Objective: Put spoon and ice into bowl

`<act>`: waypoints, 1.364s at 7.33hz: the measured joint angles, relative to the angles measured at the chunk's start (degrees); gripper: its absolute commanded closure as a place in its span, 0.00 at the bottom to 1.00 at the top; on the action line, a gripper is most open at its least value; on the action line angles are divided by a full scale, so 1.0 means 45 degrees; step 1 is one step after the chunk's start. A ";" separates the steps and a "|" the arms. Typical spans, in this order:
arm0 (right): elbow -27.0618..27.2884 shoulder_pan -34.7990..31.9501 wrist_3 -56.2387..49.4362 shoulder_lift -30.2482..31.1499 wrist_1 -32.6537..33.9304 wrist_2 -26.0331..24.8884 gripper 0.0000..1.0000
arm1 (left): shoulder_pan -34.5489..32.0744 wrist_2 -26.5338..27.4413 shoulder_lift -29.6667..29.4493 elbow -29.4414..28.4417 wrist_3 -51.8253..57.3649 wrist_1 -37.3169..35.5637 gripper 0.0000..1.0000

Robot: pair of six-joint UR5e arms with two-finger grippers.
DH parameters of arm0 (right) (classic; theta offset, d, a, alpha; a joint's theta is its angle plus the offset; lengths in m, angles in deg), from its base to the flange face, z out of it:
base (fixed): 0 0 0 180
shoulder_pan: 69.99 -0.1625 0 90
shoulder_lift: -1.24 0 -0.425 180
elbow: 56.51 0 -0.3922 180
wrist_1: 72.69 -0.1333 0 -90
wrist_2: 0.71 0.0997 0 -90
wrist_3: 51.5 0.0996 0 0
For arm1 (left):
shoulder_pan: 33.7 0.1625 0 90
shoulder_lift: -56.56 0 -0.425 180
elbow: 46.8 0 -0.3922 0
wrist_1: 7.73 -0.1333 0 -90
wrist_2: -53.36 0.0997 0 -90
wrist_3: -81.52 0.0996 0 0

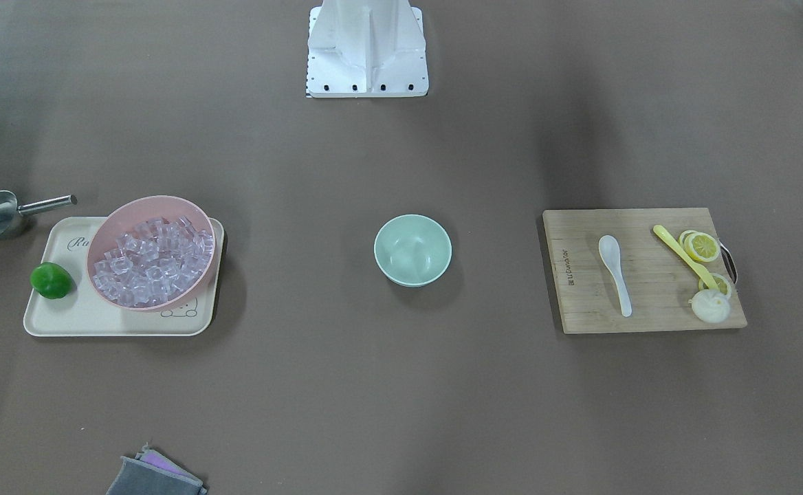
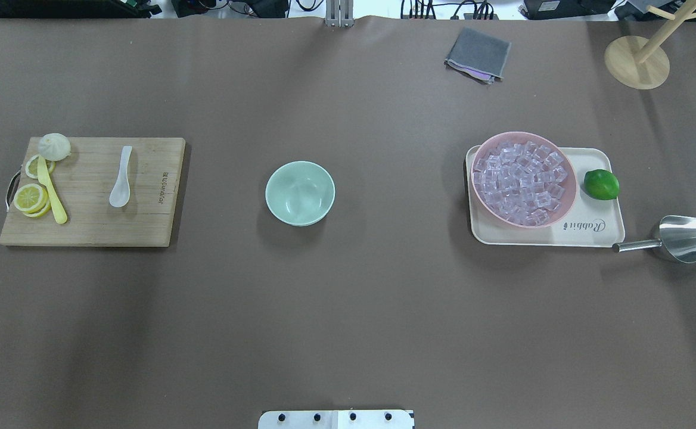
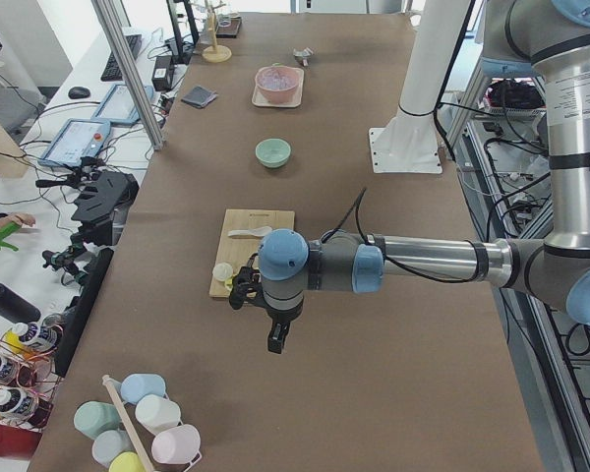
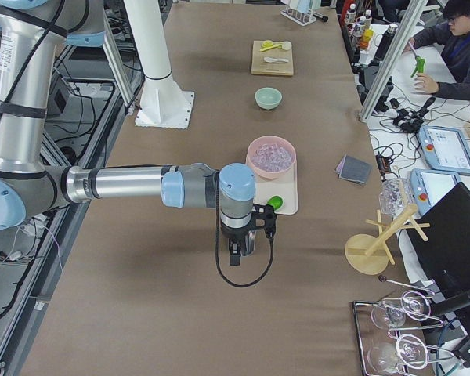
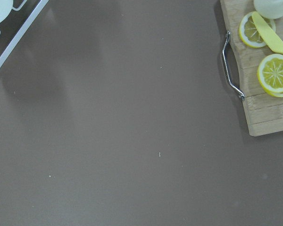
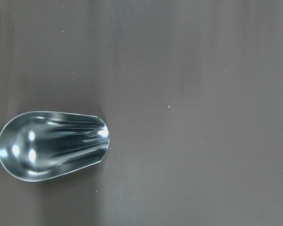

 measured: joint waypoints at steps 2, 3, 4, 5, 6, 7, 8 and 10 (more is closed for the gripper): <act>-0.0014 0.0000 0.0002 -0.0001 0.0007 0.0010 0.00 | 0.0000 0.0002 0.0090 0.0006 0.0015 0.0406 0.02; -0.0016 0.0000 -0.0002 -0.0001 0.0008 0.0013 0.00 | 0.0000 0.0003 0.0136 -0.0005 0.0009 0.0744 0.02; -0.0023 0.0000 -0.0014 0.0002 0.0014 0.0013 0.00 | 0.0000 0.0003 0.0142 -0.0005 0.0004 0.0912 0.02; -0.0026 0.0000 -0.0036 0.0016 0.0014 0.0024 0.00 | 0.0000 -0.0001 0.0120 0.0001 -0.0018 0.0988 0.02; -0.0021 0.0000 -0.0068 0.0028 0.0002 0.0040 0.00 | 0.0000 -0.0015 0.0075 0.0035 -0.0052 0.1031 0.02; 0.0009 0.0000 -0.0090 0.0029 -0.0010 0.0053 0.00 | 0.0000 -0.0032 0.0013 0.0101 -0.0059 0.1155 0.02; 0.0095 0.0000 -0.0094 0.0020 -0.0016 0.0060 0.00 | 0.0000 -0.0064 -0.0048 0.0152 -0.0041 0.1657 0.02; 0.0832 0.0005 -0.0078 -0.0065 -0.0020 0.0064 0.00 | 0.0000 -0.0158 -0.0247 -0.0034 -0.0196 0.4432 0.02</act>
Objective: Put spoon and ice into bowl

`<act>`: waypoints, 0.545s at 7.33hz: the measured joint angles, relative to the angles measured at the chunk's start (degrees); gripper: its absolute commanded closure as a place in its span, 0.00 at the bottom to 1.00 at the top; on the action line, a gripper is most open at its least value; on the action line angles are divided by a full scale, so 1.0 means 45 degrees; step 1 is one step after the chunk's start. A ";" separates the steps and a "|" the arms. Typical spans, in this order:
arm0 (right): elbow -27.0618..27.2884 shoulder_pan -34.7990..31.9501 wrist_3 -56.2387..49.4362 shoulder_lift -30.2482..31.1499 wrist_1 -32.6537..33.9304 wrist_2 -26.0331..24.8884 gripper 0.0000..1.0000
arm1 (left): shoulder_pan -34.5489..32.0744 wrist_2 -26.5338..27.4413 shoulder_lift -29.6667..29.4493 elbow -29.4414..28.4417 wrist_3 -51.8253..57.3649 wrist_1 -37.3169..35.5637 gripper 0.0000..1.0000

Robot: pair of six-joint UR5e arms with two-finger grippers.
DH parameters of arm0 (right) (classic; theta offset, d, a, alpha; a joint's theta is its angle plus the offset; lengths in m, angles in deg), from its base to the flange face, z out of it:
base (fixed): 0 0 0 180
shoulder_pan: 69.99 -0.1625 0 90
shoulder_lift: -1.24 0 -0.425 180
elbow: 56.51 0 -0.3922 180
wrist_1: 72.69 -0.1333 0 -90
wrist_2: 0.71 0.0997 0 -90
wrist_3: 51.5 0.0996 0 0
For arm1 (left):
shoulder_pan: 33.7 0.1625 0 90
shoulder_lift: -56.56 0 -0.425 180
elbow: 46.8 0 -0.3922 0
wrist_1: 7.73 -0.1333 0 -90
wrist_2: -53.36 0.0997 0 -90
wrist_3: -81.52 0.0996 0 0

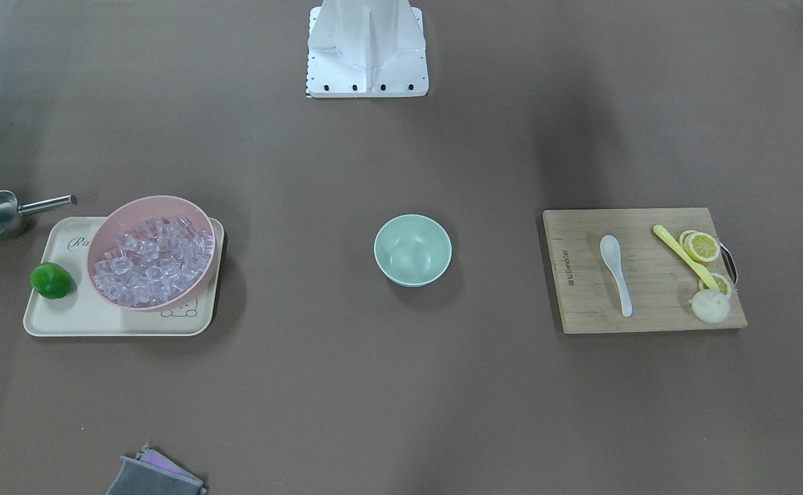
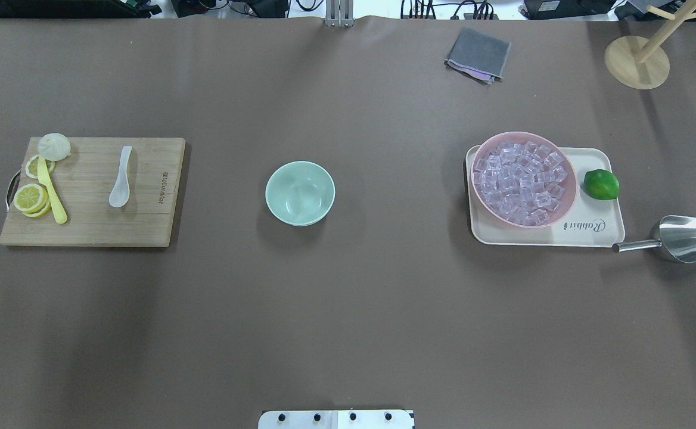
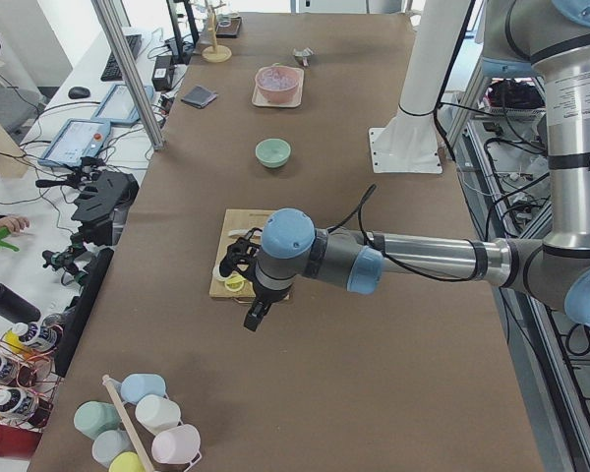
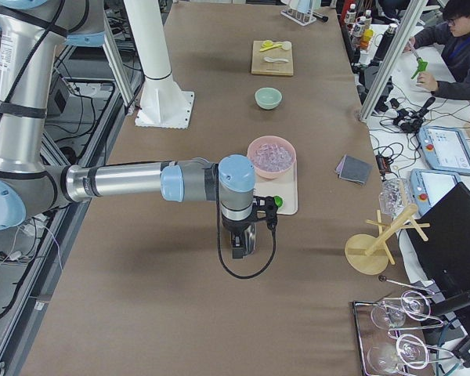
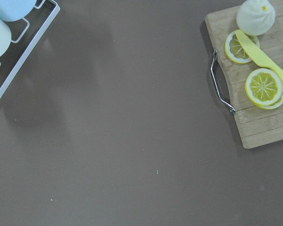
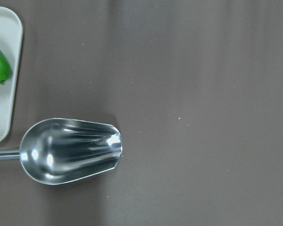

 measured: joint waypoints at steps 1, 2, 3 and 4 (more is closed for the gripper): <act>0.0584 0.0008 0.0030 -0.0090 0.0000 0.0000 0.00 | 0.0000 -0.0051 -0.0350 -0.0364 -0.0639 0.1198 0.02; 0.1154 0.0011 0.0102 -0.0269 0.0000 0.0004 0.00 | 0.0011 -0.0177 -0.0569 -0.0641 -0.1558 0.1834 0.02; 0.1536 0.0069 0.0282 -0.0561 0.0000 0.0059 0.00 | 0.0034 -0.0298 -0.0660 -0.0801 -0.2069 0.2295 0.02; 0.1733 0.0305 0.0693 -0.0863 0.0000 0.0230 0.00 | 0.0103 -0.0359 -0.0674 -0.0915 -0.2301 0.2784 0.02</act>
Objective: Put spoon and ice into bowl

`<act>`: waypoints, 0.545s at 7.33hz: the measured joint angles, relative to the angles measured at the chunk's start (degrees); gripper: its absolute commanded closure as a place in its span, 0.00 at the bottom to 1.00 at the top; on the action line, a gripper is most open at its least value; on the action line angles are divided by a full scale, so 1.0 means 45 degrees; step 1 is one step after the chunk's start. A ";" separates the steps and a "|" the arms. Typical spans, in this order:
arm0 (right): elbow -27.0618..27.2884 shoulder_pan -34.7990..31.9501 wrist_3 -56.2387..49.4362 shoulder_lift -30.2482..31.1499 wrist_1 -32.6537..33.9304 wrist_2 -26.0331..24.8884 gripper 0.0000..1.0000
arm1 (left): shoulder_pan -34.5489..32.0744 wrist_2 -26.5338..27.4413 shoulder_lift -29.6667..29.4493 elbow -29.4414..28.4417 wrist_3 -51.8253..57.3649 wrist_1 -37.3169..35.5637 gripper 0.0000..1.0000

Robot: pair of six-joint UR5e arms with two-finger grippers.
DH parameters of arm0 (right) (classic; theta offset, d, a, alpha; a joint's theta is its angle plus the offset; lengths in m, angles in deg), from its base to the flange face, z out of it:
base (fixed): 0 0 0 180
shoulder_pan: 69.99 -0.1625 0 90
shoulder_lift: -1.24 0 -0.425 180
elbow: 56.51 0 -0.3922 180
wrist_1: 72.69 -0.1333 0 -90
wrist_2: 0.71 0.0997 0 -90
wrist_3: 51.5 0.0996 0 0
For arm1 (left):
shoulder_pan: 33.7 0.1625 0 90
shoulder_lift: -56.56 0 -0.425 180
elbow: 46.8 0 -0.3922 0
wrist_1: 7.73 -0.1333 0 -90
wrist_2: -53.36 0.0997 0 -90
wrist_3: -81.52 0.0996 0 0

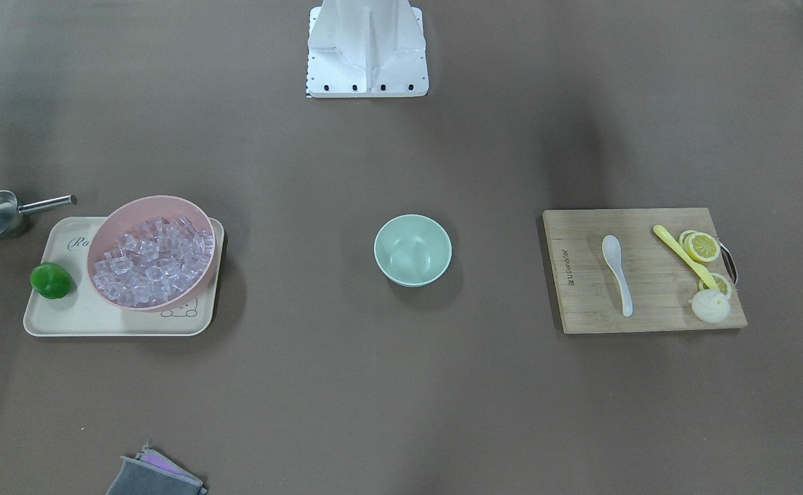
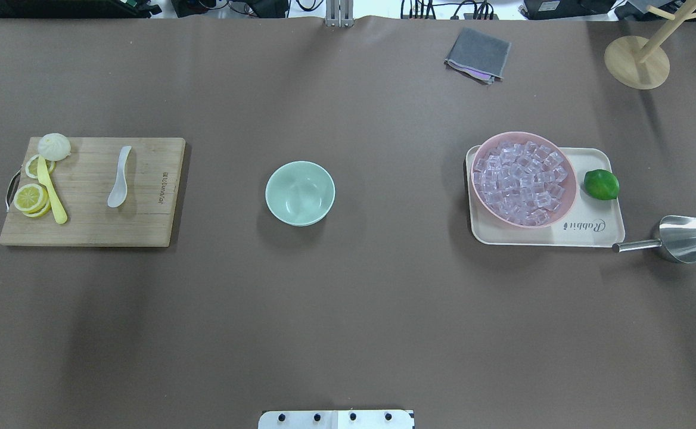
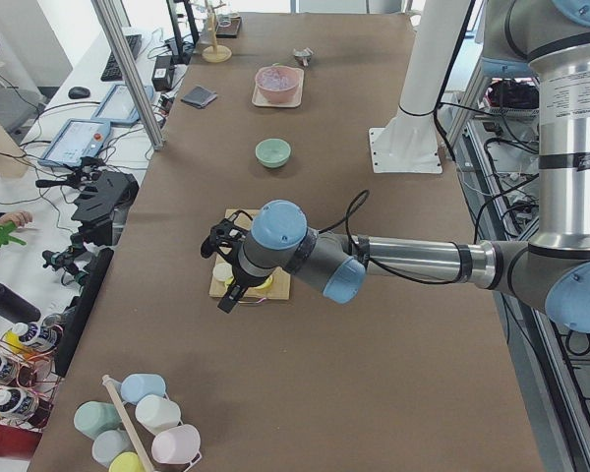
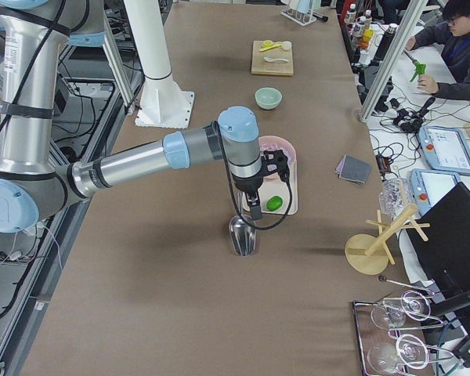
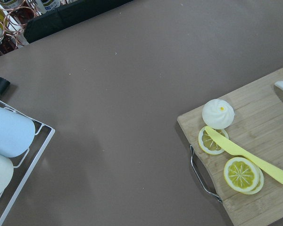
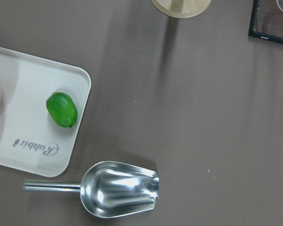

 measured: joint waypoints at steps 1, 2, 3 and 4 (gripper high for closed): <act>0.0161 0.0523 0.0816 -0.0372 -0.0004 0.0172 0.00 | 0.0231 -0.0025 0.0021 -0.0059 -0.0109 0.0396 0.02; 0.0385 0.1363 0.2319 -0.0903 -0.0009 0.0218 0.00 | 0.0755 -0.0024 0.0006 -0.0078 -0.0303 0.0589 0.02; 0.0606 0.2294 0.4026 -0.1522 -0.0005 0.0048 0.00 | 0.1423 -0.0016 -0.0123 -0.0078 -0.0758 0.0672 0.02; 0.0797 0.3339 0.5752 -0.2171 -0.0002 -0.0616 0.00 | 0.2147 0.0002 -0.0398 -0.0082 -0.1596 0.0709 0.02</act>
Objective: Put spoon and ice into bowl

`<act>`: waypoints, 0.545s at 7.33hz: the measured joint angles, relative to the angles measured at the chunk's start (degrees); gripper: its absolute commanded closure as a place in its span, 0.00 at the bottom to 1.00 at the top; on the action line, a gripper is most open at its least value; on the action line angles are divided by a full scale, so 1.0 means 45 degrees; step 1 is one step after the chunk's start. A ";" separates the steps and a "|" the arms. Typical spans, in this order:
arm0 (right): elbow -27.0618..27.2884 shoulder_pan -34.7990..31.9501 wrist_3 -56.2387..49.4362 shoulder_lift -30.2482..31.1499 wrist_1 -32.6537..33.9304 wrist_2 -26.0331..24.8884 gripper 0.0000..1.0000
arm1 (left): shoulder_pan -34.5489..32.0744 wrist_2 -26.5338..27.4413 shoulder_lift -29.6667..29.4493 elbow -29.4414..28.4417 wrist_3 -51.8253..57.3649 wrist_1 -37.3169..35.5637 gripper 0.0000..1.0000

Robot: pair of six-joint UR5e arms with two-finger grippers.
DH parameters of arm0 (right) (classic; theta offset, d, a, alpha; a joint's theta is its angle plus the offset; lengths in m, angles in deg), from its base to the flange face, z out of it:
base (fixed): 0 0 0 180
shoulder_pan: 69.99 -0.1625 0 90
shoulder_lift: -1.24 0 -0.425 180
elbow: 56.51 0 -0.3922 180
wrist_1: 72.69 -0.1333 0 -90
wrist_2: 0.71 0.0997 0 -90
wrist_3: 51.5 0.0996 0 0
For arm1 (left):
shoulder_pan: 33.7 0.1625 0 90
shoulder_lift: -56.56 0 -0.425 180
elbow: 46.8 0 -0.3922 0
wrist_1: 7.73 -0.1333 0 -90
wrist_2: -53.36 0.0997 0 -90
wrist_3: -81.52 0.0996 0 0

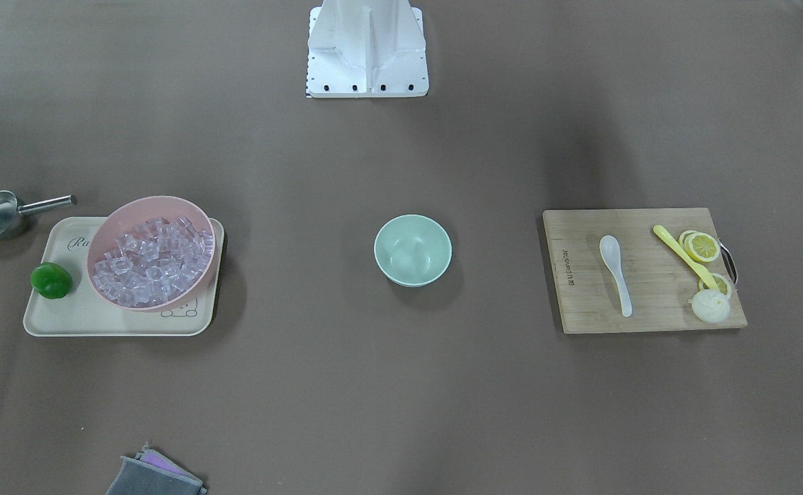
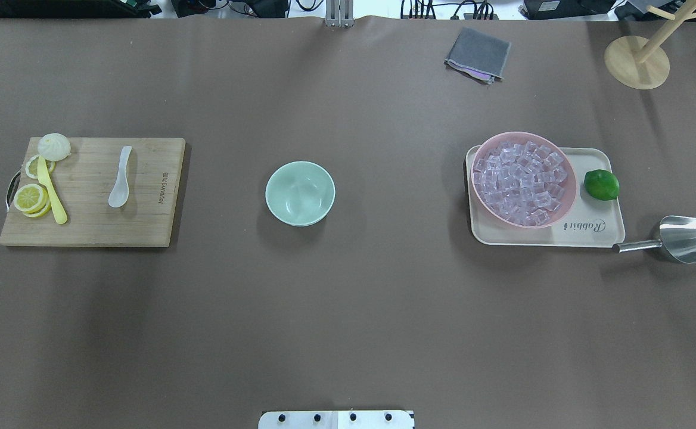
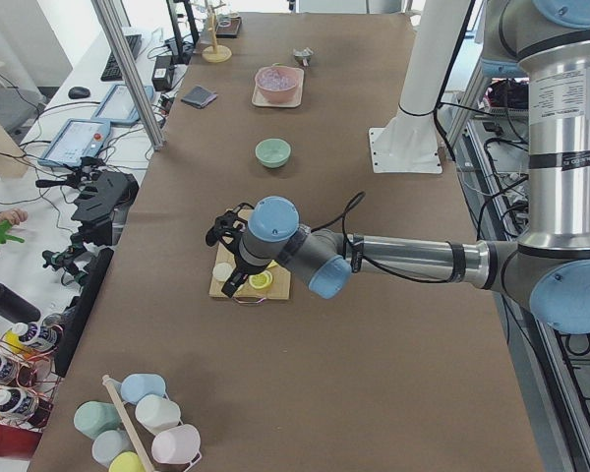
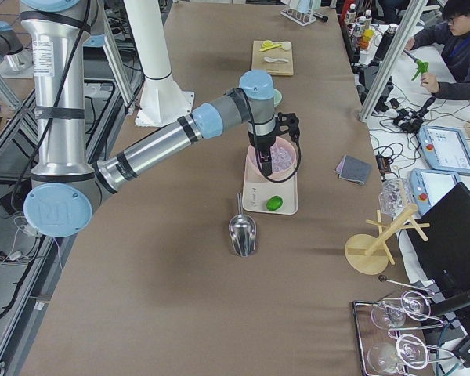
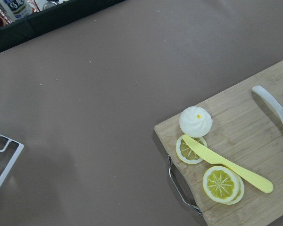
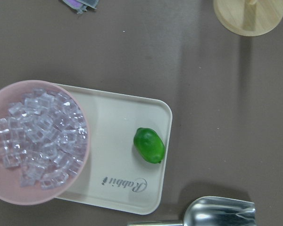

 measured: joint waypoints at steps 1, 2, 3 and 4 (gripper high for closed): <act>0.0104 0.1202 0.1745 -0.0676 0.0001 -0.1068 0.00 | 0.0723 0.0099 -0.0301 -0.0025 -0.1232 0.0004 0.02; 0.0110 0.2329 0.3315 -0.1317 0.0006 -0.2045 0.00 | 0.1426 0.0424 -0.0621 -0.0056 -0.2557 -0.0020 0.02; 0.0047 0.3388 0.4836 -0.1892 0.0015 -0.3035 0.00 | 0.2211 0.0977 -0.1072 -0.0171 -0.4042 -0.0038 0.02; -0.0078 0.4255 0.6182 -0.2325 0.0019 -0.3927 0.00 | 0.3069 0.1616 -0.1629 -0.0406 -0.5636 -0.0026 0.03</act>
